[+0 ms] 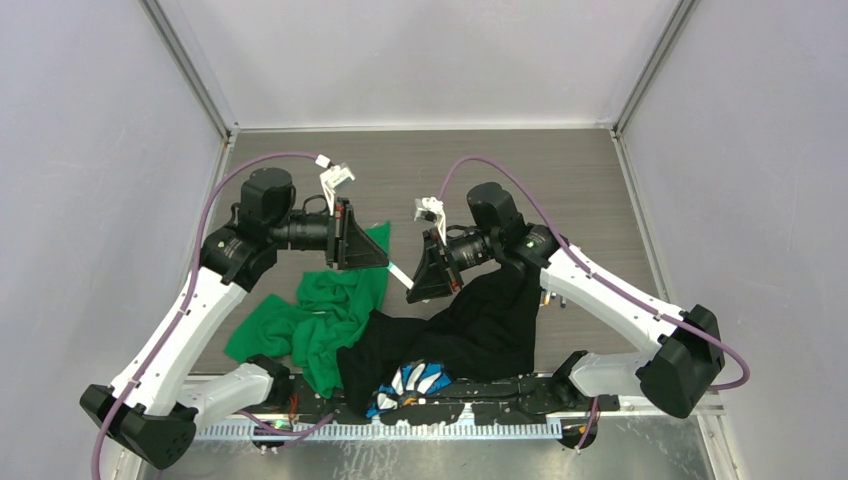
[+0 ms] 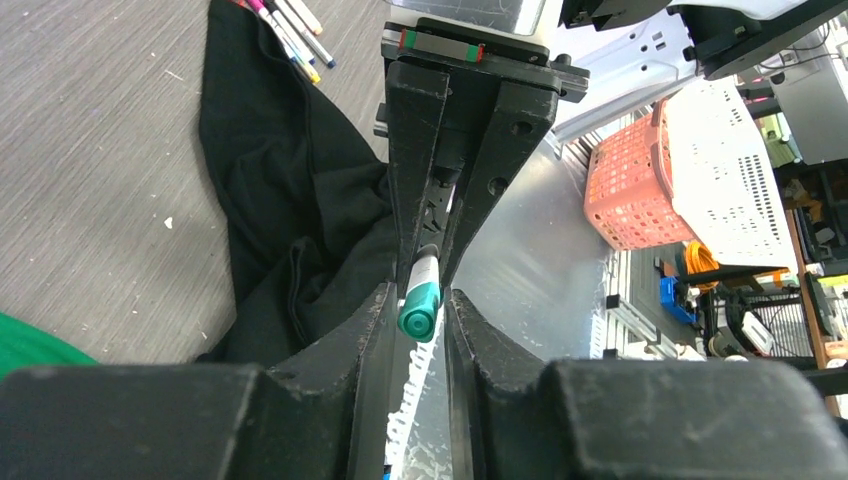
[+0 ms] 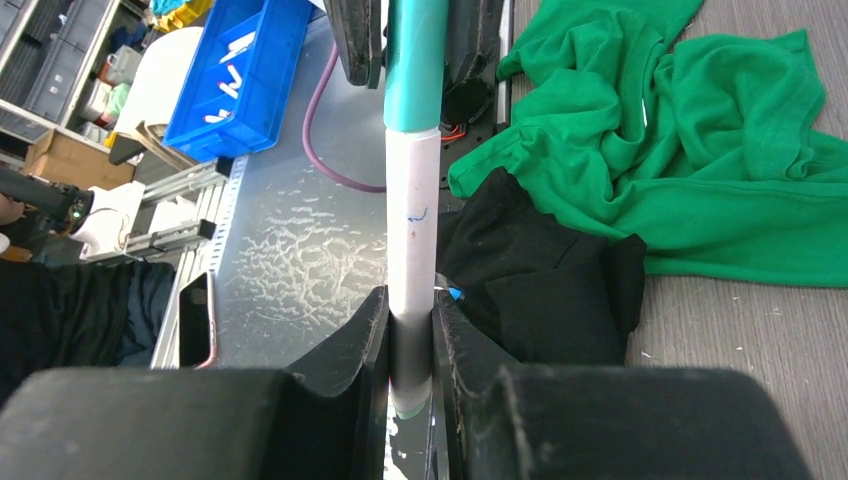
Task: Insert the pens into the pen caps
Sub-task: Press the pen cap onto the pen.
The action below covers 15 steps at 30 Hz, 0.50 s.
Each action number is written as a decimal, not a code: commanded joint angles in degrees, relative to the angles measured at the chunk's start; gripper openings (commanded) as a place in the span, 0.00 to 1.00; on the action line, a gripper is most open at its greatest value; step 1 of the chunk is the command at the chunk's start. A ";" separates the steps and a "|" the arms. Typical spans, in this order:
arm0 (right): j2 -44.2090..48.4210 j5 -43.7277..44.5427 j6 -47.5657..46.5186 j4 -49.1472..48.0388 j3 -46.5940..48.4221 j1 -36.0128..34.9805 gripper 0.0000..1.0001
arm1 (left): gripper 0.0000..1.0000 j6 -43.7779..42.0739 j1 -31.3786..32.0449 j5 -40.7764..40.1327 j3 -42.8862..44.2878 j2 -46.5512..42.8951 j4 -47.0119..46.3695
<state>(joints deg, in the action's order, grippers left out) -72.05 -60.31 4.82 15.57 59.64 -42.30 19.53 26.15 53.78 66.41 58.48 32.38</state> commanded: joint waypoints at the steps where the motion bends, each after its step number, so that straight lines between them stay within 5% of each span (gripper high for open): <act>1: -0.25 -0.70 -0.98 -0.29 2.85 -0.47 0.01 | 0.23 0.42 0.39 0.89 1.73 -0.38 -2.71; 8: -0.53 0.42 -0.18 -0.05 3.45 -0.55 0.01 | 0.02 -1.27 1.17 1.86 0.71 -0.86 -1.30; 15: -1.06 5.20 1.15 -0.18 4.55 -0.64 0.01 | 0.00 -4.90 2.57 2.75 -1.53 -1.71 0.07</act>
<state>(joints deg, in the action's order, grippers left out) -72.90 -59.57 4.80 17.67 60.60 -42.68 17.80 26.74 53.74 65.76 58.15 32.42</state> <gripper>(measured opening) 0.226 0.147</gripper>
